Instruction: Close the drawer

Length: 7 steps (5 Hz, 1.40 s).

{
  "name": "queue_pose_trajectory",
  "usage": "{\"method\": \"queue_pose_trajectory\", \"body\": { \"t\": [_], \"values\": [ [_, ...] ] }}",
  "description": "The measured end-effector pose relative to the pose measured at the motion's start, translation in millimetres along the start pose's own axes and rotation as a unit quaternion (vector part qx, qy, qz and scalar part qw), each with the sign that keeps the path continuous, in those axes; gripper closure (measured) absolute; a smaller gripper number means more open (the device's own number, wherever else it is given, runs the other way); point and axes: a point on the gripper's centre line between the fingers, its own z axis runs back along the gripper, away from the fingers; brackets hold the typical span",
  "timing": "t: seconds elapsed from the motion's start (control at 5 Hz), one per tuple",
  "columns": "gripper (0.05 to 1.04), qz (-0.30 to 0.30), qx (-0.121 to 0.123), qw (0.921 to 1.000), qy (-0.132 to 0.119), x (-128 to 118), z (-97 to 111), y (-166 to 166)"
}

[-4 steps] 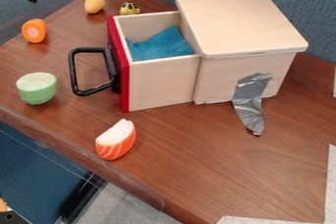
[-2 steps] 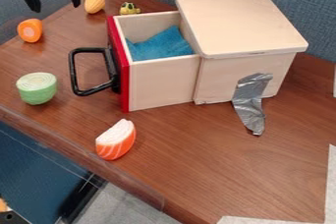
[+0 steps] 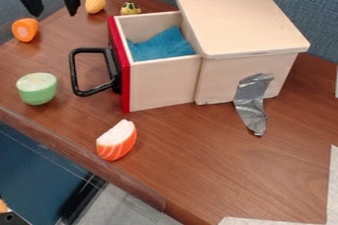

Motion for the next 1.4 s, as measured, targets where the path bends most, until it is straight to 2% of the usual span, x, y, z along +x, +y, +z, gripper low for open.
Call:
{"method": "queue_pose_trajectory", "body": {
  "t": [0.2, 0.4, 0.6, 0.8, 1.0, 1.2, 1.4],
  "values": [
    [0.083, -0.053, -0.007, 0.9986, 0.002, -11, 8, 8],
    [0.083, -0.108, -0.016, 0.9938, 0.02, -28, 12, 10],
    [0.083, -0.148, -0.014, 0.9883, 0.035, -39, 15, 14],
    [0.083, -0.181, 0.003, 0.9822, 0.05, -51, 8, 20],
    [0.083, -0.212, 0.051, 0.9749, 0.047, -57, 2, 27],
    [0.083, -0.215, 0.09, 0.9715, 0.041, -52, -9, 30],
    [0.083, -0.207, 0.107, 0.9717, 0.04, -47, -23, 34]
  ]
}}
